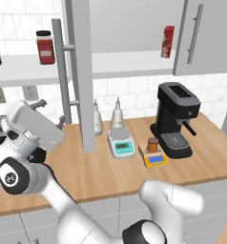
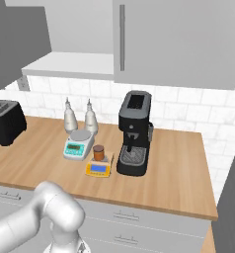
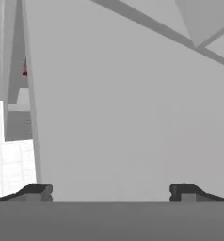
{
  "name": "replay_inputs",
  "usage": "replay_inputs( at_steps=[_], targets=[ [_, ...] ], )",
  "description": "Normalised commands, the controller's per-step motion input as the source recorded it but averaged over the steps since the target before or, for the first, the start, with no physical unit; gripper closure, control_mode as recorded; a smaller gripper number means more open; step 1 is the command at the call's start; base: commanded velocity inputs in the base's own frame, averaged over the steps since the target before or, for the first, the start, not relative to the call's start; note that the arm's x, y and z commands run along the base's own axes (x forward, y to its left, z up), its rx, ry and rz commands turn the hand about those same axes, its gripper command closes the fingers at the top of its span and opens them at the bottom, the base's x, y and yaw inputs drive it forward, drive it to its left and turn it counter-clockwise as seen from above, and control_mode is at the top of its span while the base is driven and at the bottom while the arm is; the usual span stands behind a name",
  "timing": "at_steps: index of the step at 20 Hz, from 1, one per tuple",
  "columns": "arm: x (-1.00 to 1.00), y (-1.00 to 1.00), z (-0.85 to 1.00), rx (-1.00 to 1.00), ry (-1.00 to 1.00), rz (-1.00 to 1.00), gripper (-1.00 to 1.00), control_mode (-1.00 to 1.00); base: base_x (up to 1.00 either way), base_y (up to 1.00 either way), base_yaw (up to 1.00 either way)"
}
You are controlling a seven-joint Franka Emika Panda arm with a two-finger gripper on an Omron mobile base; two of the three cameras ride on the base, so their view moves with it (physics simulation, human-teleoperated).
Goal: Pick the jam and place it on the digital scale for weighing, and close the cabinet.
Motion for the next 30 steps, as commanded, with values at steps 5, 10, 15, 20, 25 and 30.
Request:
replay_inputs(
  at_steps=[5,10,15,20,25,30],
  targets=[
    [-0.02,-0.01,0.46,-0.01,-0.18,-0.19,-1.00,-1.00,0.00,0.00,0.00],
    [0.13,-0.31,0.30,0.03,-0.09,-0.12,-1.00,-1.00,0.00,0.00,0.00],
    [0.29,-0.90,0.14,0.14,-0.11,-0.04,-1.00,-1.00,0.00,0.00,0.00],
    [0.07,-1.00,0.21,0.23,-0.20,0.00,-1.00,-1.00,0.00,0.00,0.00],
    [0.13,-1.00,0.33,0.24,-0.19,0.00,-1.00,-1.00,0.00,0.00,0.00],
    [0.73,-1.00,0.10,0.23,-0.01,0.28,-1.00,-1.00,0.00,0.00,0.00]
  ],
)
